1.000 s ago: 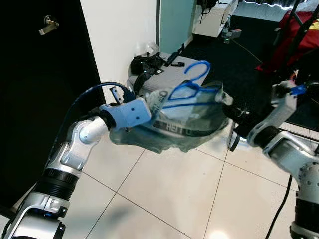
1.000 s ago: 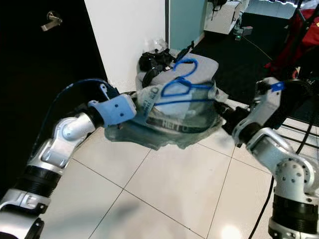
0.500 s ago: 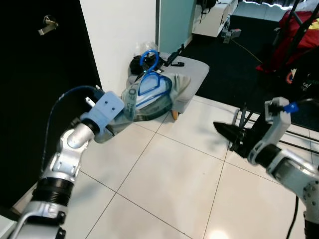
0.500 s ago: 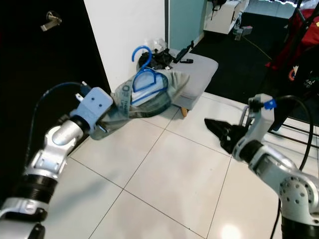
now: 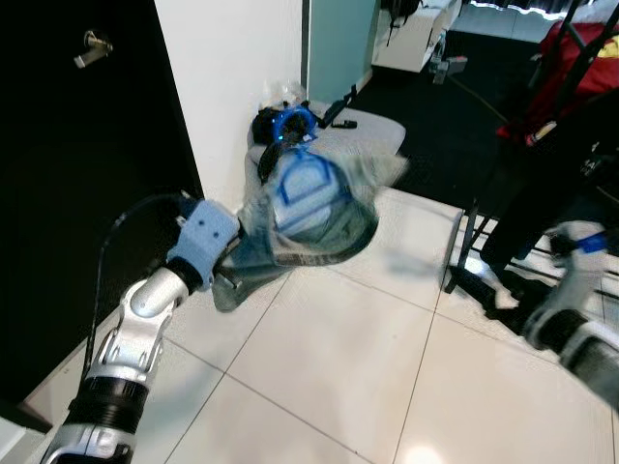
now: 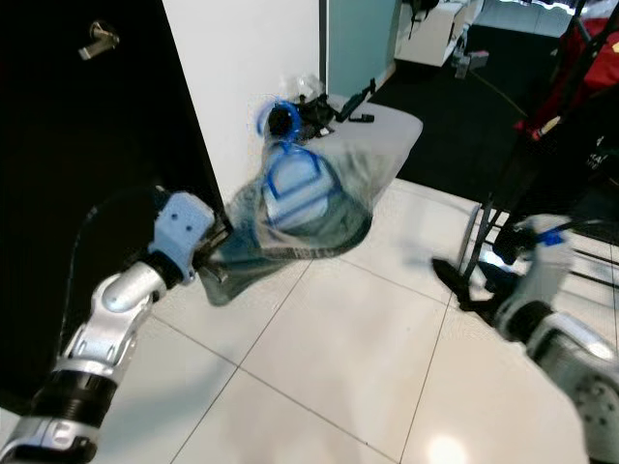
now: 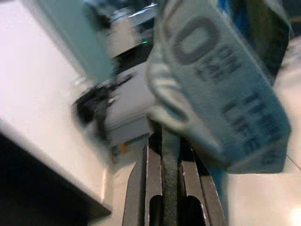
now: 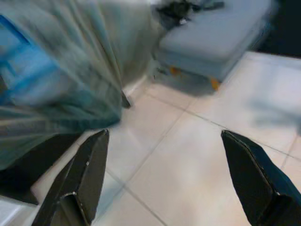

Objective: Hang hanger

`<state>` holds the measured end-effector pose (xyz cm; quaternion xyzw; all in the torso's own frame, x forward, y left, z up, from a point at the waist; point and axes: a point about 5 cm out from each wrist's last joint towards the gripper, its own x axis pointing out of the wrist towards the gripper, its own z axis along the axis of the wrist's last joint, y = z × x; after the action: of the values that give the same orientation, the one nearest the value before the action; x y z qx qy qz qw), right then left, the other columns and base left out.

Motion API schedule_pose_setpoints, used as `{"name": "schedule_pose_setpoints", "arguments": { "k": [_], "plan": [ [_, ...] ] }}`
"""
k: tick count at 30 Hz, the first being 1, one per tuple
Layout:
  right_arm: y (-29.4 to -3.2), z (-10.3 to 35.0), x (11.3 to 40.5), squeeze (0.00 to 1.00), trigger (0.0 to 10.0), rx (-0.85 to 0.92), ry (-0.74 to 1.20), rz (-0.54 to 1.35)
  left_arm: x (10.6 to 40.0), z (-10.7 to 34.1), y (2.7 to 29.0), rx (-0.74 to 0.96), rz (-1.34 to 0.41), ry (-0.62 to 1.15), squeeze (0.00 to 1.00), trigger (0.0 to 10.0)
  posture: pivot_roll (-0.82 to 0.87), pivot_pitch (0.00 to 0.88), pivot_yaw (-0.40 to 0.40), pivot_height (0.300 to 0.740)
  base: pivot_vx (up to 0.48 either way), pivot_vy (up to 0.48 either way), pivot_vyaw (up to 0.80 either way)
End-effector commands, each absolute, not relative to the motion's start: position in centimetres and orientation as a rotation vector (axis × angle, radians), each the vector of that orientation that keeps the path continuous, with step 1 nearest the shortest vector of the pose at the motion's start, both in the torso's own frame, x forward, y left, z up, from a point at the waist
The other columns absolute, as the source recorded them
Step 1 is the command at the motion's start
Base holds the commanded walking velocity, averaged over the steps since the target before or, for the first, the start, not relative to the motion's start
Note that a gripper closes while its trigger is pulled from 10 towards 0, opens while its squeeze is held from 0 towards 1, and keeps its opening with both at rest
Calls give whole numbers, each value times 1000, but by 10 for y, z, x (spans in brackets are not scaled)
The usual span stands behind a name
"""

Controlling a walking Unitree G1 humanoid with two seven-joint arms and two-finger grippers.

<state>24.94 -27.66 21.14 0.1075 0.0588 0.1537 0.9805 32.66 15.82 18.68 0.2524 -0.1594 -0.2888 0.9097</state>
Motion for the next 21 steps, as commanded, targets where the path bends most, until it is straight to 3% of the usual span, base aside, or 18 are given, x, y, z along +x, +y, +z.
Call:
{"name": "schedule_pose_setpoints", "arguments": {
  "k": [1,7,11,13,21],
  "plan": [
    [-285,249,229,0,10000,186,-16,504,316,197,156,613,-771,-371,0,10000,-60,143,-8,740,0,0,0],
    [-290,282,201,0,10000,88,-30,776,306,203,146,697,-971,-379,0,10000,-69,142,-9,740,0,0,0],
    [-291,287,197,0,10000,48,-1,826,302,206,139,704,-1034,-394,0,10000,-78,138,-7,740,0,0,0],
    [-284,285,193,0,10000,-30,112,971,292,214,114,707,-1172,-458,0,10000,-81,130,-6,740,0,0,0],
    [-273,266,191,0,10000,-107,288,1115,282,224,92,703,-1301,-537,0,10000,-74,118,-5,740,0,0,0]
  ]
}}
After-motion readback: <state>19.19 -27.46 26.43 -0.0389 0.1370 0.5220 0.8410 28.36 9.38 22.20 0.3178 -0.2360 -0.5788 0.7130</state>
